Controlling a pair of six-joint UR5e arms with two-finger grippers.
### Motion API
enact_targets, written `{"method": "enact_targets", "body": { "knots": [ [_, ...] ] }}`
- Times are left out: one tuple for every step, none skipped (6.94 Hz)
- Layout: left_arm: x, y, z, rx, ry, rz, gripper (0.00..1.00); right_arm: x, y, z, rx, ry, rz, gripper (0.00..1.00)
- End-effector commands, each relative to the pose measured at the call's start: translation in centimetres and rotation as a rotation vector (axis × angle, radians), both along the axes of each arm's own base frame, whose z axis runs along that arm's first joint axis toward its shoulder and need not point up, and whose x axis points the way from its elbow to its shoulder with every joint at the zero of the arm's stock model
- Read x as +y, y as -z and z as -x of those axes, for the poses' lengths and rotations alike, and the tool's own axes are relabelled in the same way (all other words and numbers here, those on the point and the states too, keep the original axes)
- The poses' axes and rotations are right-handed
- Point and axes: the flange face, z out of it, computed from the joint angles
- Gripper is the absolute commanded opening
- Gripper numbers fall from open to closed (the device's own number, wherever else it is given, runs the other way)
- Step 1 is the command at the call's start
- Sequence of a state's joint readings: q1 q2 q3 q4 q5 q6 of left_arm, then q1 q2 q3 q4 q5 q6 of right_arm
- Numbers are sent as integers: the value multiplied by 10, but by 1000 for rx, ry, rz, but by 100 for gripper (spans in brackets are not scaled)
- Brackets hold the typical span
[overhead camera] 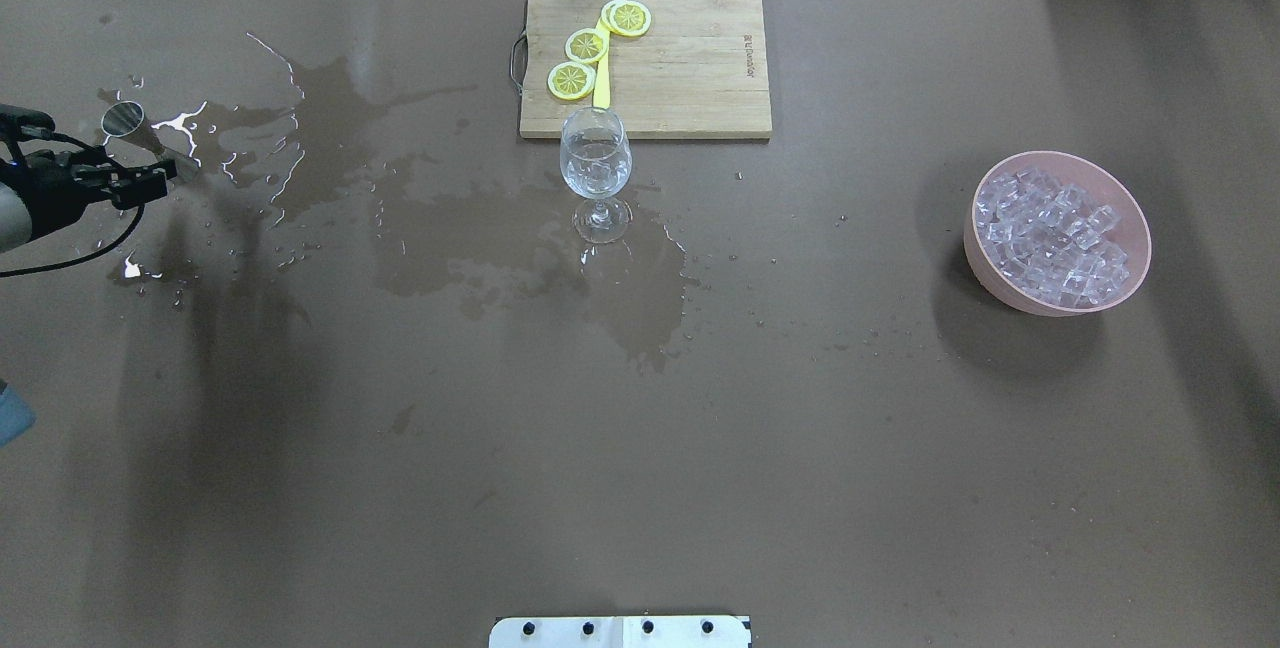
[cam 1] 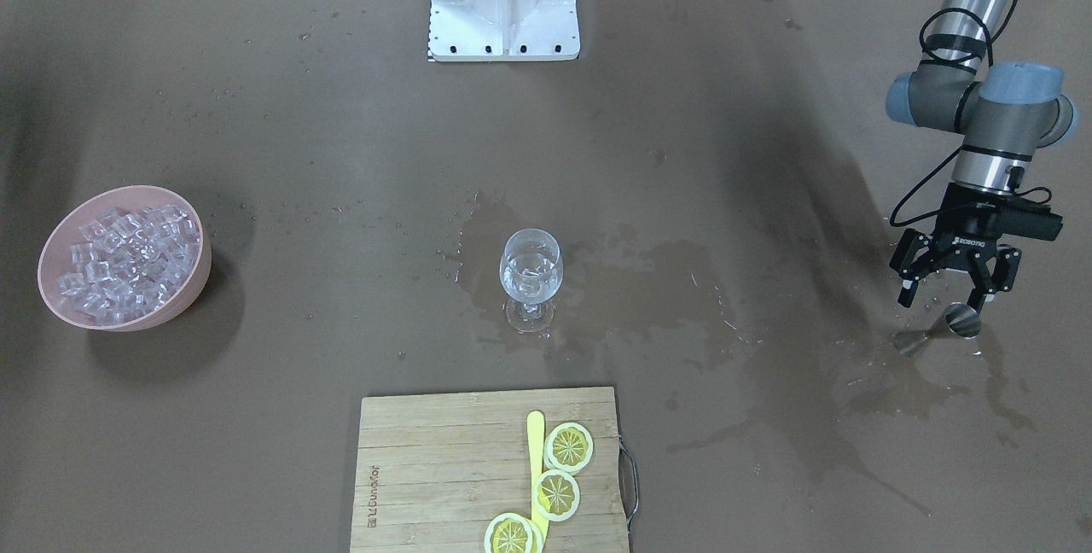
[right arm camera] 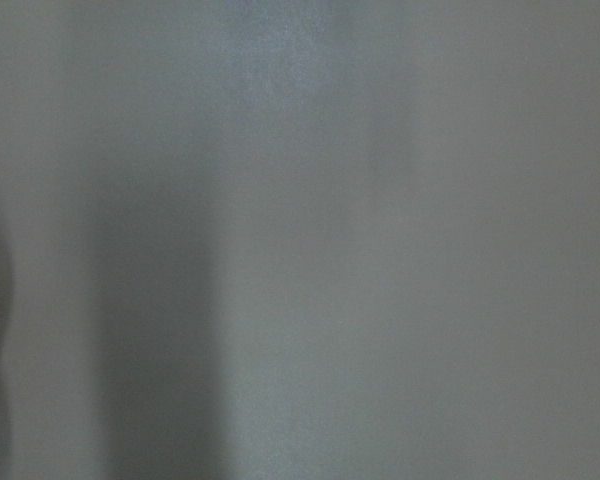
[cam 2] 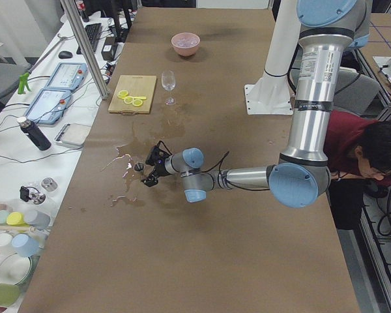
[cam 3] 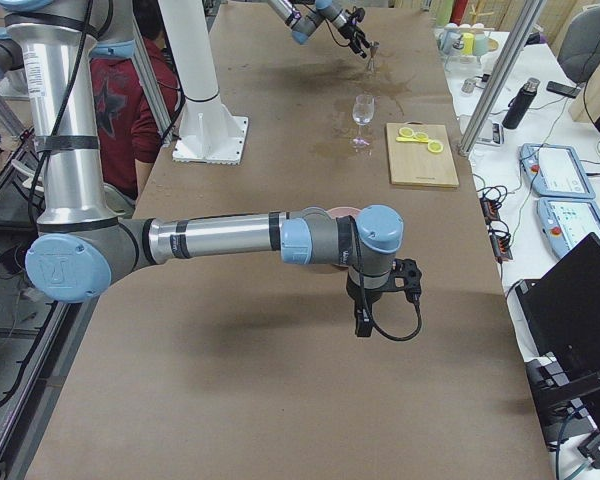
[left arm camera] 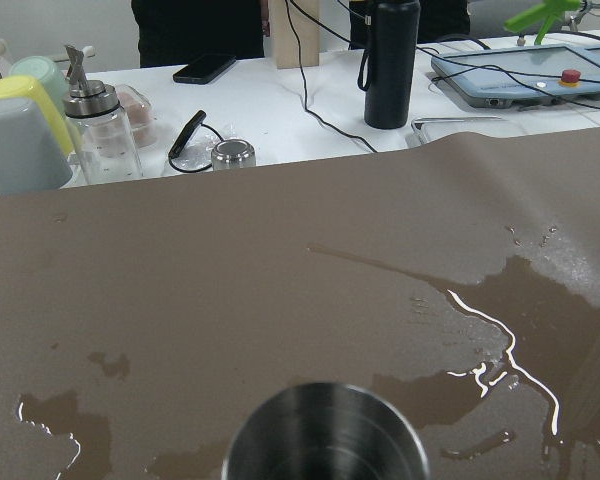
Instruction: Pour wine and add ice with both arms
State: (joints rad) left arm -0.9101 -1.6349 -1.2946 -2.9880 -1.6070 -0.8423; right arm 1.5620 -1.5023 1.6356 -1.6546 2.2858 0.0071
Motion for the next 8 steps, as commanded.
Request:
{"method": "enact_targets", "body": {
  "knots": [
    [-7, 40, 61, 38, -74, 112, 98, 2, 5, -5, -1, -11, -5, 100],
    [-16, 68, 92, 52, -89, 180, 98, 4, 4, -6, -1, -12, -2, 100],
    [-23, 89, 123, 54, -116, 237, 98, 7, 9, -6, 0, -12, -13, 100],
    [-29, 98, 148, -7, -168, 241, 98, 8, 8, -6, 0, -12, -10, 100],
    [-44, 107, 172, -73, -205, 255, 98, 12, 9, -7, -1, -14, -8, 100],
    [-57, 110, 196, -111, -235, 293, 98, 17, 15, -7, 0, -14, -1, 100],
    [-64, 108, 228, -110, -221, 351, 98, 18, 18, -7, 2, -14, 7, 100],
    [-63, 90, 260, -153, -250, 356, 98, 19, 18, -7, 0, -14, 5, 100]
  ]
}}
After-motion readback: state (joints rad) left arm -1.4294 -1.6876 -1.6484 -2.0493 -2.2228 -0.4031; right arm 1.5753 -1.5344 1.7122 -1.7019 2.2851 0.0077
